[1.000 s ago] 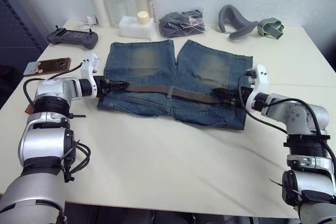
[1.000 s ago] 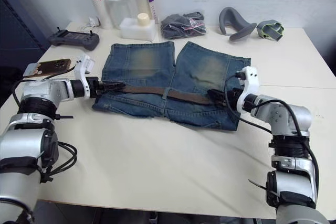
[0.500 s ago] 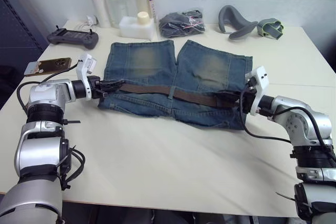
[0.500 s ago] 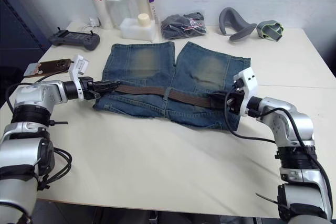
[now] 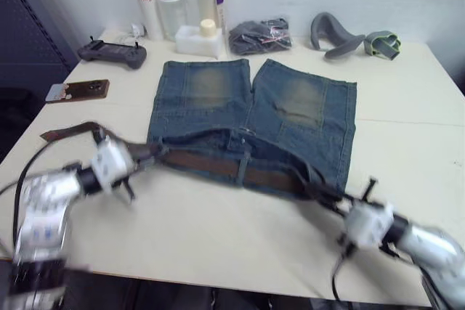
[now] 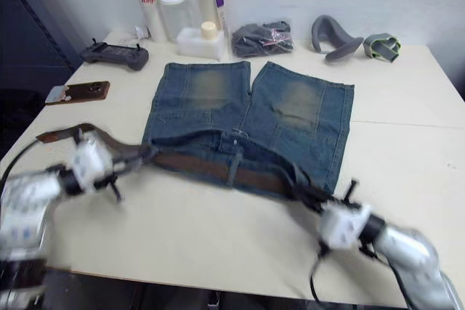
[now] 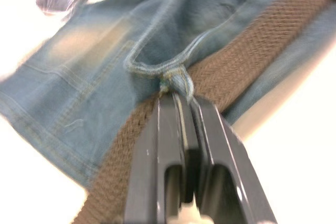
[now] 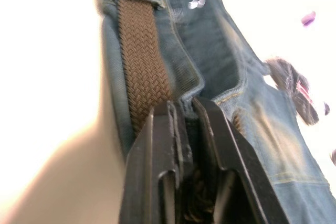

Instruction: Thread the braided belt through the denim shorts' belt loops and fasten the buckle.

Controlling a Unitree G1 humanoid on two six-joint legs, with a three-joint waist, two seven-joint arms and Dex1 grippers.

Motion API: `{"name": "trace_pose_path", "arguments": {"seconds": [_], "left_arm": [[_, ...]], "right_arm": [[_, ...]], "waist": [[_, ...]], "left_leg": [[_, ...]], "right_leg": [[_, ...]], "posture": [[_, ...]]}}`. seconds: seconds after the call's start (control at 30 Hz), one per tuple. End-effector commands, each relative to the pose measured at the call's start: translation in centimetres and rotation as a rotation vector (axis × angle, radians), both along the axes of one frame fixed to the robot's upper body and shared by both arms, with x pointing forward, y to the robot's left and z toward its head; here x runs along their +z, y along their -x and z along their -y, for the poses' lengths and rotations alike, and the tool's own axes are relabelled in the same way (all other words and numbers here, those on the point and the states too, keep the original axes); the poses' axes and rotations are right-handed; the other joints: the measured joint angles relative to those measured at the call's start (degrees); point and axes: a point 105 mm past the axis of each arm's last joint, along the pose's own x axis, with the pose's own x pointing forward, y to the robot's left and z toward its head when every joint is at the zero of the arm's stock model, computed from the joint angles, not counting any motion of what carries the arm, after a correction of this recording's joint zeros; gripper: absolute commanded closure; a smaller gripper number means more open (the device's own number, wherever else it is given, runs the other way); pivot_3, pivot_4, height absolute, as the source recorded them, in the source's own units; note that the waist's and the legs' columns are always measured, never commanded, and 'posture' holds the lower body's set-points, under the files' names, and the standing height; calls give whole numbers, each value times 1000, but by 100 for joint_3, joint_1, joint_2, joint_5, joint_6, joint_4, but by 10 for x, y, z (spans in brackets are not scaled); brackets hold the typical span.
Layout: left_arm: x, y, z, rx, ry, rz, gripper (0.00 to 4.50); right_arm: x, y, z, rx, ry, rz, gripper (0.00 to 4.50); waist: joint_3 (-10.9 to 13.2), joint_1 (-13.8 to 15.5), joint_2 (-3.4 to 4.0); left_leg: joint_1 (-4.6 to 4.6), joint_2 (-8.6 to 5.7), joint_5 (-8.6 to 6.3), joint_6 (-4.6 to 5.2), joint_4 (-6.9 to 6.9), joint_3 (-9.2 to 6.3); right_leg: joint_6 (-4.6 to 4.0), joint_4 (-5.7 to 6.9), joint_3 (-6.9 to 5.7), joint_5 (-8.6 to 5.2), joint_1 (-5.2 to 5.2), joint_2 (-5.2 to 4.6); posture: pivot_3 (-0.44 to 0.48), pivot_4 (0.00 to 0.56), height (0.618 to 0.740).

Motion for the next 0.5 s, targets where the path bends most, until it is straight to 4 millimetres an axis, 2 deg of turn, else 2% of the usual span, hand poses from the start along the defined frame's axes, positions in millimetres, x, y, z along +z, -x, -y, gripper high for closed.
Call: {"name": "trace_pose_path", "arguments": {"seconds": [0.03, 0.07, 0.1, 0.17, 0.23, 0.27, 0.37, 0.43, 0.5], "left_arm": [[-2, 33, -2, -57, -131, 159, 4457], [-12, 42, -4, -75, -154, 142, 4457], [-20, 48, -6, -86, -168, 130, 4457], [-38, 51, -18, -34, -180, 73, 4457], [-50, 44, -31, 63, -155, 17, 4457], [-57, 45, -31, 58, -129, -39, 4487], [-61, 60, -28, 15, -54, -117, 3527], [-58, 65, -43, 63, -36, -106, 2671], [-53, 64, -65, 171, -5, -91, 1745]], "right_arm": [[-6, 24, 16, 48, 88, 121, 4500], [-13, 30, 20, 59, 100, 114, 4500], [-18, 34, 22, 65, 106, 106, 4500], [-31, 40, 28, 53, 99, 32, 4500], [-40, 45, 28, 68, 98, -19, 4500], [-41, 45, 29, 73, 88, -33, 4029], [-40, 47, 41, 64, 97, -52, 2775], [-41, 50, 57, 38, 129, -62, 1832], [-41, 49, 75, -9, 153, -65, 845]], "waist": [[-32, 27, 1], [-64, 21, 36], [-82, 16, 39], [-137, 22, 54], [-154, 21, -3], [-155, 29, -4], [-184, 23, 42], [-195, 12, 29], [-221, 12, -4]], "left_leg": [[-10, 4, -18, 7, 30, 28], [-38, 25, -31, 32, 66, 69], [-59, 44, -59, 53, 118, 82], [-38, 35, -123, 113, 129, 80], [-2, 3, -147, 135, 134, 82], [-3, 4, -155, 141, 152, 92], [-15, 4, -166, 139, 167, 97], [-5, 4, -172, 137, 166, 97], [-4, 4, -183, 138, 178, 105]], "right_leg": [[-85, 8, -35, -59, -16, -38], [-83, 16, -81, -70, -22, -79], [-85, 33, -137, -71, -20, -122], [-94, 42, -190, -74, -27, -157], [-111, 83, -165, -84, -18, -171], [-82, 90, -157, -99, -17, -192], [-54, 104, -195, -115, -18, -236], [-49, 113, -196, -120, -17, -237], [-21, 113, -210, -140, -12, -258]], "posture": [[0, 150, 631], [0, 150, 631], [0, 150, 631], [0, 150, 631], [0, 150, 631], [0, 150, 631], [0, 150, 631], [0, 150, 631], [0, 150, 631]]}}
